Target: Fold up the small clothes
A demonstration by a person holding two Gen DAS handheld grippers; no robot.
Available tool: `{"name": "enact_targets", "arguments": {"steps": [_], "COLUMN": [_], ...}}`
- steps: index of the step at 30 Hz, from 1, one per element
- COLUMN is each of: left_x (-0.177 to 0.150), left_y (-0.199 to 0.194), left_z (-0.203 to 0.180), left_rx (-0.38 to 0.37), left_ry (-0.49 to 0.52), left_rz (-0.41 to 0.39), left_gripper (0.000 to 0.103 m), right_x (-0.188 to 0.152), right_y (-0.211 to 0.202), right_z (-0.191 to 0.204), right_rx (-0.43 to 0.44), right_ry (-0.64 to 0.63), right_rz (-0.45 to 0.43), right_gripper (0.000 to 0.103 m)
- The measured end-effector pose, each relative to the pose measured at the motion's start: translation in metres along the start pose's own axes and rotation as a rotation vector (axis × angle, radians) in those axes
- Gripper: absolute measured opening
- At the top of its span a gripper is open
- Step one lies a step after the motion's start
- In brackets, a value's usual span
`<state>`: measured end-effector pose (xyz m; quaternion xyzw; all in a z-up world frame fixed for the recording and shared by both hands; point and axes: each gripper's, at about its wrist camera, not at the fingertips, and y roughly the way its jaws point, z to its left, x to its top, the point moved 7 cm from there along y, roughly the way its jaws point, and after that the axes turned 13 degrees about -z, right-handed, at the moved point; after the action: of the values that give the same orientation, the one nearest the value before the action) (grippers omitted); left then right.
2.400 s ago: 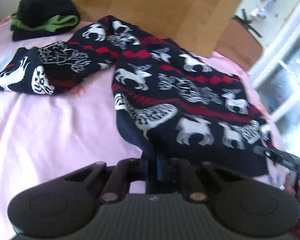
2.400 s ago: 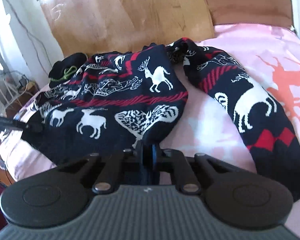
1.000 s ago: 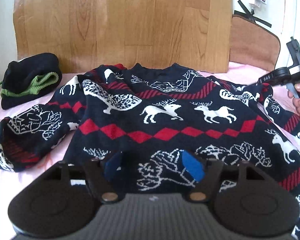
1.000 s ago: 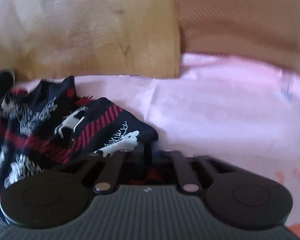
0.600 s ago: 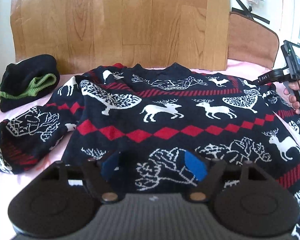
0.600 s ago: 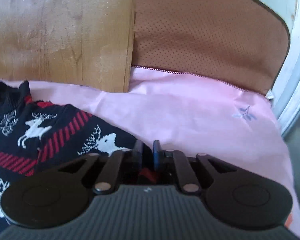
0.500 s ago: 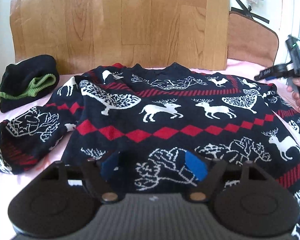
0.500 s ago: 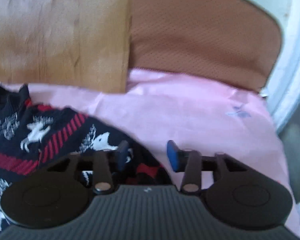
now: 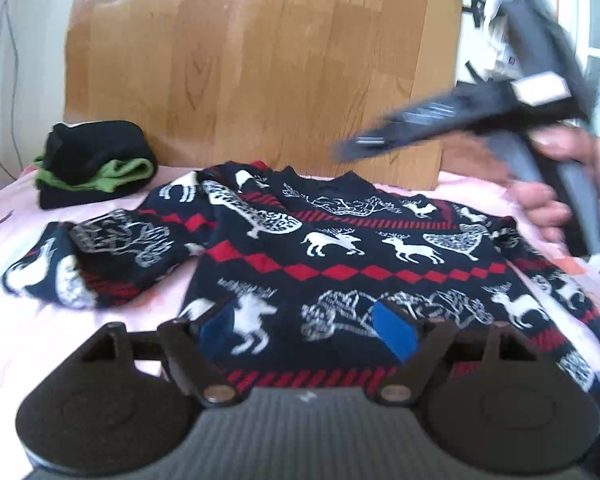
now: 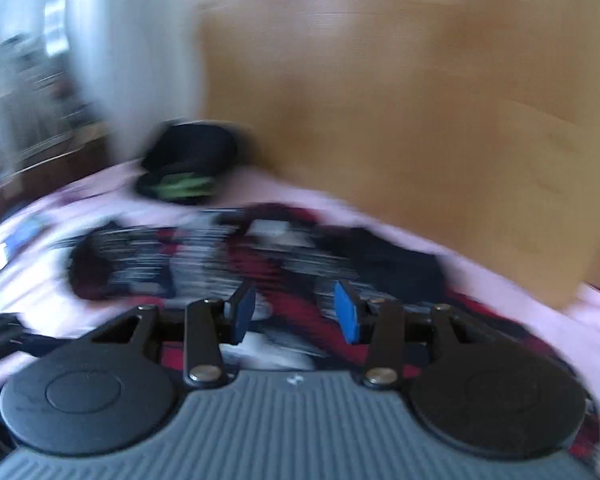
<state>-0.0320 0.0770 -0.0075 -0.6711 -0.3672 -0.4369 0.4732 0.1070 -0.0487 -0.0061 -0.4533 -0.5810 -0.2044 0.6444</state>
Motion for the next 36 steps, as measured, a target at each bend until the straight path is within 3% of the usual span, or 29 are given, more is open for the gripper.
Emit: {"name": "enact_targets", "arguments": {"steps": [3, 6, 10, 12, 13, 14, 16, 19, 21, 23, 25, 28, 32, 36], "left_x": [-0.003, -0.006, -0.014, -0.016, -0.017, -0.017, -0.019, -0.019, -0.017, -0.014, -0.011, -0.002, 0.021, 0.049], "left_y": [-0.023, -0.04, -0.052, -0.056, -0.058, -0.059, -0.06, -0.056, -0.054, -0.051, -0.05, -0.045, -0.031, 0.002], "left_z": [0.008, 0.02, 0.043, 0.055, 0.06, 0.064, 0.072, 0.079, 0.081, 0.081, 0.082, 0.084, 0.088, 0.091], "left_rx": [-0.013, -0.015, 0.01, 0.024, 0.029, 0.033, 0.042, 0.041, 0.035, 0.029, 0.022, 0.017, 0.02, 0.04], "left_ry": [-0.019, -0.04, -0.086, -0.118, -0.134, -0.147, -0.166, -0.184, -0.185, -0.187, -0.189, -0.184, -0.156, -0.147], "left_rz": [-0.025, -0.049, -0.052, -0.054, -0.055, -0.056, -0.059, -0.054, -0.059, -0.066, -0.076, -0.092, -0.111, -0.103], "left_gripper": [0.081, 0.083, 0.084, 0.084, 0.084, 0.084, 0.084, 0.084, 0.084, 0.084, 0.084, 0.084, 0.084, 0.084], "right_x": [0.015, 0.016, -0.008, -0.024, -0.03, -0.034, -0.017, 0.04, 0.077, 0.105, 0.121, 0.118, 0.081, 0.022], "right_y": [0.036, 0.066, 0.104, 0.129, 0.139, 0.144, 0.147, 0.13, 0.12, 0.109, 0.097, 0.071, 0.021, -0.034], "right_z": [0.075, 0.14, 0.199, 0.218, 0.226, 0.229, 0.241, 0.238, 0.216, 0.176, 0.122, 0.038, -0.062, -0.137], "right_rx": [0.195, 0.335, 0.412, 0.41, 0.422, 0.429, 0.485, 0.622, 0.667, 0.64, 0.546, 0.375, 0.135, -0.081], "right_ry": [-0.028, -0.104, -0.254, -0.273, -0.249, -0.216, -0.08, 0.158, 0.296, 0.39, 0.461, 0.558, 0.654, 0.748], "right_rz": [0.035, 0.072, 0.161, 0.227, 0.267, 0.297, 0.275, 0.134, 0.029, -0.074, -0.166, -0.262, -0.36, -0.412], "right_gripper": [0.054, 0.058, 0.062, 0.054, 0.021, 0.011, 0.011, 0.011, 0.011, 0.011, 0.011, 0.011, 0.011, 0.011]}}
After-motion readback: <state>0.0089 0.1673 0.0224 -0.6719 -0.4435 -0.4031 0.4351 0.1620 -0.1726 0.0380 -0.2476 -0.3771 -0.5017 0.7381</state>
